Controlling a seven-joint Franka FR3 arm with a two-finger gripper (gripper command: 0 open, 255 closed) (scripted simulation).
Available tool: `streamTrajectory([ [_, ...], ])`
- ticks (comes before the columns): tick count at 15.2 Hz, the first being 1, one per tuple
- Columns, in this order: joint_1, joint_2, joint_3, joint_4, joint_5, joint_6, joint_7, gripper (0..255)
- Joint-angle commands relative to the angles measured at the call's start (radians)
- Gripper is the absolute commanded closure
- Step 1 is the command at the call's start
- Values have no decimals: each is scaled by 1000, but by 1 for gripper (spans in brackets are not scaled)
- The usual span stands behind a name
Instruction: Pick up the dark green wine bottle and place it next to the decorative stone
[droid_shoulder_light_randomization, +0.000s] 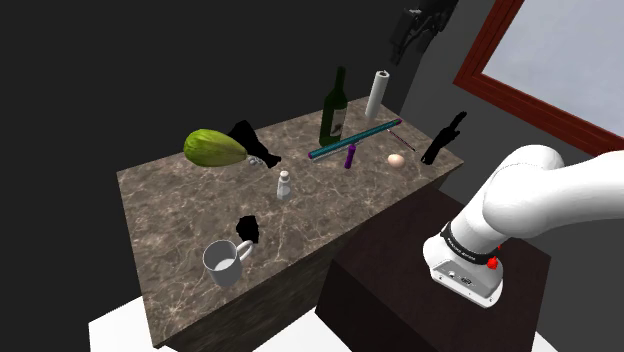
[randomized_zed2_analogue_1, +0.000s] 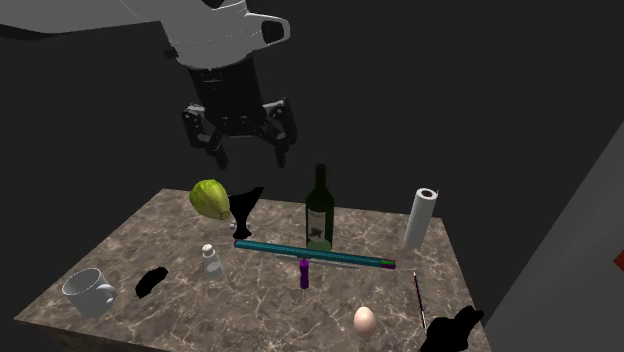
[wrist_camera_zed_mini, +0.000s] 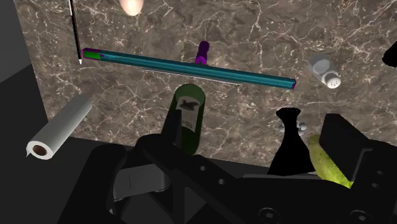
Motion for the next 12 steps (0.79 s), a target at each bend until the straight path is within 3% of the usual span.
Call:
streamTrajectory([
  [1, 0, 0, 0, 0, 0, 0, 0, 0],
  [12, -24, 352, -129, 95, -10, 234, -128, 0],
])
